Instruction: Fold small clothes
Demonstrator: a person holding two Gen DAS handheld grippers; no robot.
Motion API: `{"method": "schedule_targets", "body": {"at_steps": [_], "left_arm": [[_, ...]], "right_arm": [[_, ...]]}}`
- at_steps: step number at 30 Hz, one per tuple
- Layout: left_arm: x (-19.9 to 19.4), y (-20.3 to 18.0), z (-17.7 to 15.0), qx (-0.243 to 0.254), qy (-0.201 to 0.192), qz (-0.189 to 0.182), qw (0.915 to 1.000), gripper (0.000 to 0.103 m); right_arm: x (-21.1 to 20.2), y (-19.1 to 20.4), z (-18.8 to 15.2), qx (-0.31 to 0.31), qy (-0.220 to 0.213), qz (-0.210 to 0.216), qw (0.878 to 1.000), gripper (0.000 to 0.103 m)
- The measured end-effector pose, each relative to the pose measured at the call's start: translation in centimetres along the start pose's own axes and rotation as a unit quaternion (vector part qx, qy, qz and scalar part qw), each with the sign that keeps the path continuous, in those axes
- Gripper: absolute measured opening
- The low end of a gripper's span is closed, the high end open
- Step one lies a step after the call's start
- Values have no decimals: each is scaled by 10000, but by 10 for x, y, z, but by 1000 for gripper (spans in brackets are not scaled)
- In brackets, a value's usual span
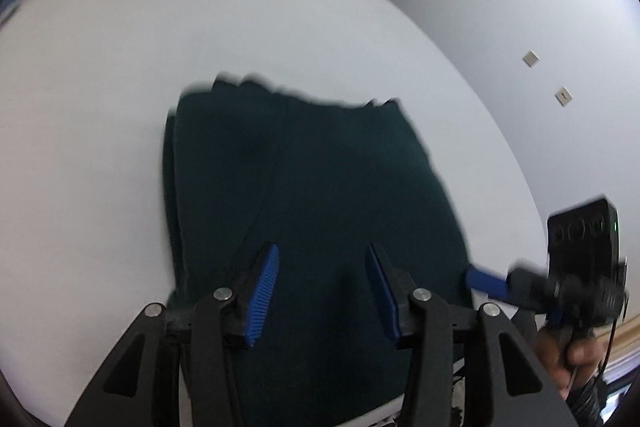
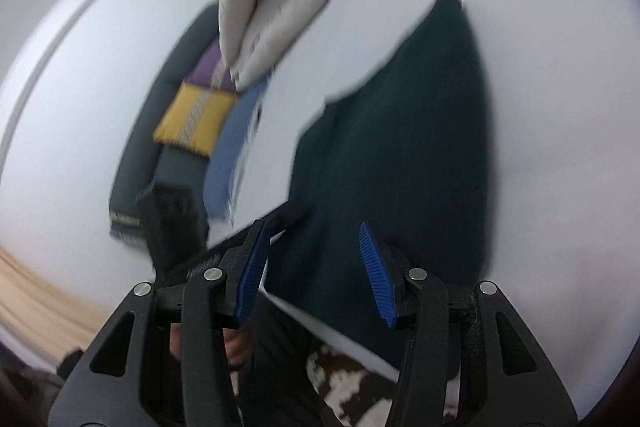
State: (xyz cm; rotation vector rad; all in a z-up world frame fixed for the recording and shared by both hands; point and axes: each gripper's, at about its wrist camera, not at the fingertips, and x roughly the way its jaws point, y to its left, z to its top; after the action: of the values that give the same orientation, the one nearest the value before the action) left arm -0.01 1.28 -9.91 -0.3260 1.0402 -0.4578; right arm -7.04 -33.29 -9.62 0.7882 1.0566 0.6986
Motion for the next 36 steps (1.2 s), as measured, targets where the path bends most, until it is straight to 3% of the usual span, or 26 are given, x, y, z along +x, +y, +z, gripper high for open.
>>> {"method": "schedule_targets", "body": {"at_steps": [2, 6, 9, 12, 13, 15, 17, 21, 23, 24, 26, 28, 30, 32, 34, 36], "left_arm": [[4, 6, -4, -82, -38, -130, 9999, 45], [3, 13, -4, -85, -99, -389, 9992, 45], [3, 21, -7, -173, -216, -600, 9978, 45], [-7, 22, -9, -206, -316, -547, 9978, 46], [-12, 20, -9, -155, -396, -461, 9980, 48], [-29, 10, -7, 51, -688, -52, 9976, 62], [-48, 0, -6, 285, -1047, 325, 9936, 81], [-92, -28, -10, 836, -2019, 1047, 9702, 103], [-110, -42, -12, 1102, -2379, 1288, 9564, 103], [-117, -50, -13, 1258, -2528, 1448, 9483, 103], [-129, -65, -13, 1460, -2771, 1779, 9329, 103], [-148, -80, -18, 1678, -3143, 2059, 9114, 103], [-167, -93, -23, 1847, -3529, 2194, 8906, 103], [-185, -104, -27, 1934, -3810, 2246, 8758, 103], [-204, -111, -31, 1851, -4040, 2236, 8675, 103], [-214, -115, -31, 1573, -3963, 2400, 8721, 103]], "right_arm": [[8, -15, -13, 136, 204, 31, 9997, 44], [0, -34, -30, 268, 126, 302, 9991, 44], [-8, -34, -36, 171, 66, 244, 9995, 44], [-26, -30, -35, 140, -103, 132, 9998, 44], [-37, -29, -36, 87, -232, 25, 9997, 44], [-56, -17, -33, -163, -538, -408, 9976, 46], [-72, -3, -29, -483, -820, -883, 9915, 46], [-96, 53, -23, -1367, -1654, -1758, 9608, 48], [-109, 74, -25, -1710, -2044, -2128, 9401, 64], [-114, 88, -26, -1881, -2273, -2321, 9269, 70], [-127, 112, -31, -2223, -2768, -2609, 8977, 93], [-137, 136, -38, -2507, -3306, -2835, 8646, 102], [-148, 160, -47, -2842, -3889, -3088, 8201, 103], [-155, 177, -51, -3102, -4131, -3202, 7941, 103], [-165, 195, -52, -3273, -4232, -3118, 7852, 103], [-177, 209, -53, -3272, -4369, -2870, 7872, 103]]}}
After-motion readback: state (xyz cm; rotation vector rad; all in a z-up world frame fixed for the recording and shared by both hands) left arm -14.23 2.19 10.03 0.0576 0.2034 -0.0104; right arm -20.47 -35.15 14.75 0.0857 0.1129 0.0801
